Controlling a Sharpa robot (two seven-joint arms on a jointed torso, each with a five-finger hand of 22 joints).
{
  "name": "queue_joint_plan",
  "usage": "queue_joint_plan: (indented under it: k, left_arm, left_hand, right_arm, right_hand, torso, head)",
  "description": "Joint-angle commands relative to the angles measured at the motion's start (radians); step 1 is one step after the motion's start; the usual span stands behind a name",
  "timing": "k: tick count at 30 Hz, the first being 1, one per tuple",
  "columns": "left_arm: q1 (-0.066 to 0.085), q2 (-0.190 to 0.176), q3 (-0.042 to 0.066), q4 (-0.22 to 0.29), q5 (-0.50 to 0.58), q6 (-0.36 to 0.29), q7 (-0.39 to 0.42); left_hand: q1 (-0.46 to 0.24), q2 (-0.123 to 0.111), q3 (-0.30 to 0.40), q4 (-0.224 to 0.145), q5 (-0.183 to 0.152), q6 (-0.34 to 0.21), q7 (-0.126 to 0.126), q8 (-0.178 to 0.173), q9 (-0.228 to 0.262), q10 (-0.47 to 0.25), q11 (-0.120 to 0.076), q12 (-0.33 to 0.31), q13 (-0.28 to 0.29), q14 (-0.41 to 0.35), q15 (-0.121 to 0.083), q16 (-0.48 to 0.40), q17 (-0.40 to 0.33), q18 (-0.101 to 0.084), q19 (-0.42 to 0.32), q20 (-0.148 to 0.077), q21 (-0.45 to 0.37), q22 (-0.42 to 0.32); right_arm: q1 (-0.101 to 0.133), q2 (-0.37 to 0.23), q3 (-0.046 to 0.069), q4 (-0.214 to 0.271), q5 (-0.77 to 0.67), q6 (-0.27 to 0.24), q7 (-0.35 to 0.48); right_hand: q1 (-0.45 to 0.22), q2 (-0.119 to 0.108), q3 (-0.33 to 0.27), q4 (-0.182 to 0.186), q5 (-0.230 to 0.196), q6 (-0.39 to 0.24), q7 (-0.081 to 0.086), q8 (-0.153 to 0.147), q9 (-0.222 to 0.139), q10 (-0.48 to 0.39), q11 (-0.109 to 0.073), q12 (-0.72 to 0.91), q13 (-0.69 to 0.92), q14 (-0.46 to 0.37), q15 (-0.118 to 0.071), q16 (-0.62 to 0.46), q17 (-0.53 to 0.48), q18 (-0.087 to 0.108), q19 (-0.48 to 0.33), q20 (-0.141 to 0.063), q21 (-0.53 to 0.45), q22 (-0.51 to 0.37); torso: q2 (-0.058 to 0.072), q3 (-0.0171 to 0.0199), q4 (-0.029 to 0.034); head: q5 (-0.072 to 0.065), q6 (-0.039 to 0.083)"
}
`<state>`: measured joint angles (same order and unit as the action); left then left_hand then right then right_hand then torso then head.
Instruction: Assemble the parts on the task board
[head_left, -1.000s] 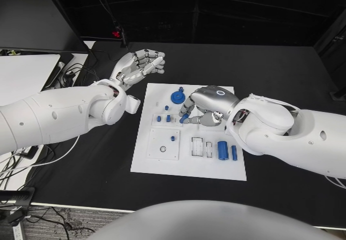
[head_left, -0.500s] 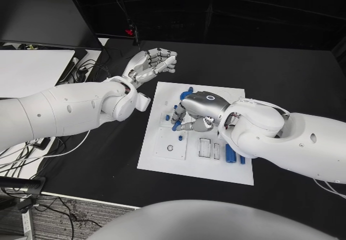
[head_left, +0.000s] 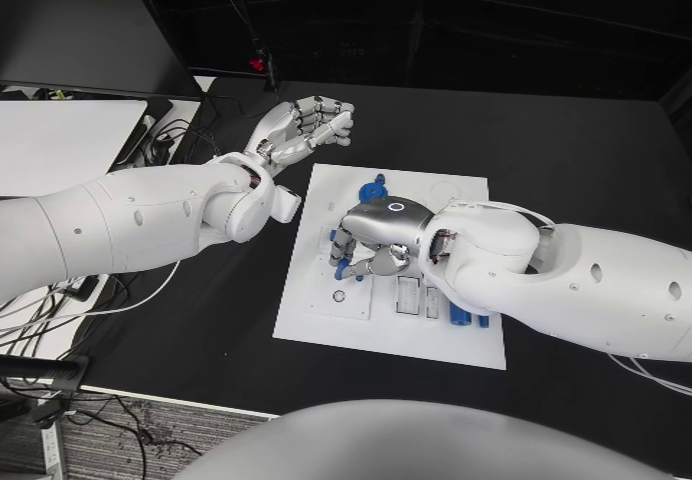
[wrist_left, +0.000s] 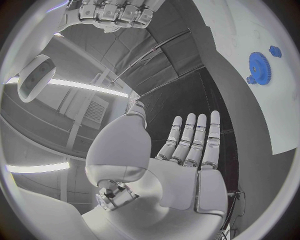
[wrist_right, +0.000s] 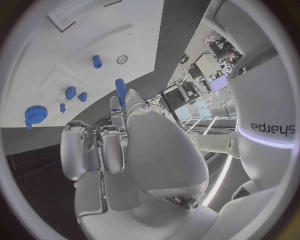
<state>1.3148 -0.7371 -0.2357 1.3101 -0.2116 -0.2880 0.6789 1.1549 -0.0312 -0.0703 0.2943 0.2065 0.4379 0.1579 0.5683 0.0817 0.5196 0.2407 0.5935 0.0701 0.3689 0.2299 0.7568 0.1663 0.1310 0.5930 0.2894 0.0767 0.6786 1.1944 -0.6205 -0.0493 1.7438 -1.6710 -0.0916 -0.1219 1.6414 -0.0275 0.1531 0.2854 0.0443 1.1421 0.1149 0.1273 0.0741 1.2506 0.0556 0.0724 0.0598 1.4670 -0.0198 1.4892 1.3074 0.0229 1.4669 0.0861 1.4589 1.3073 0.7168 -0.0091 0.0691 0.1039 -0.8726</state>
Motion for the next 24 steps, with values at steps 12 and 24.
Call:
queue_joint_plan:
  k: [12, 24]
  left_arm:
    - [0.001, 0.001, 0.001, 0.000, 0.003, 0.009, 0.056]
    - [0.001, -0.001, 0.001, 0.003, 0.003, 0.008, 0.056]
  left_hand:
    - [-0.002, 0.008, -0.002, 0.000, 0.005, -0.006, 0.124, 0.004, -0.001, -0.008, -0.001, 0.006, -0.001, 0.000, -0.006, 0.003, -0.001, 0.002, 0.008, -0.002, 0.005, -0.001]
    - [-0.002, 0.008, -0.002, 0.000, 0.005, -0.006, 0.125, 0.005, -0.001, -0.009, 0.000, 0.007, -0.001, -0.001, -0.006, 0.004, -0.003, 0.002, 0.008, -0.002, 0.005, -0.002]
  right_arm:
    - [-0.013, 0.032, 0.000, -0.025, -0.047, 0.121, 0.014]
    - [-0.021, 0.051, -0.001, -0.047, -0.050, 0.116, 0.018]
  right_hand:
    - [0.006, 0.003, 0.009, -0.001, 0.004, -0.005, 0.004, -0.005, 0.000, 0.000, 0.008, -0.006, 0.000, 0.075, 0.008, 0.005, 0.108, 0.008, 0.044, 0.007, -0.005, 0.214]
    - [0.007, 0.002, 0.010, -0.002, 0.004, -0.008, 0.006, -0.009, -0.001, -0.004, 0.009, -0.010, 0.000, 0.075, 0.009, 0.004, 0.106, 0.008, 0.044, 0.008, -0.006, 0.213]
  torso:
    - [0.000, 0.0009, 0.0014]
    - [0.000, -0.0001, 0.0003]
  head:
    - [-0.006, 0.000]
    - [-0.011, 0.000]
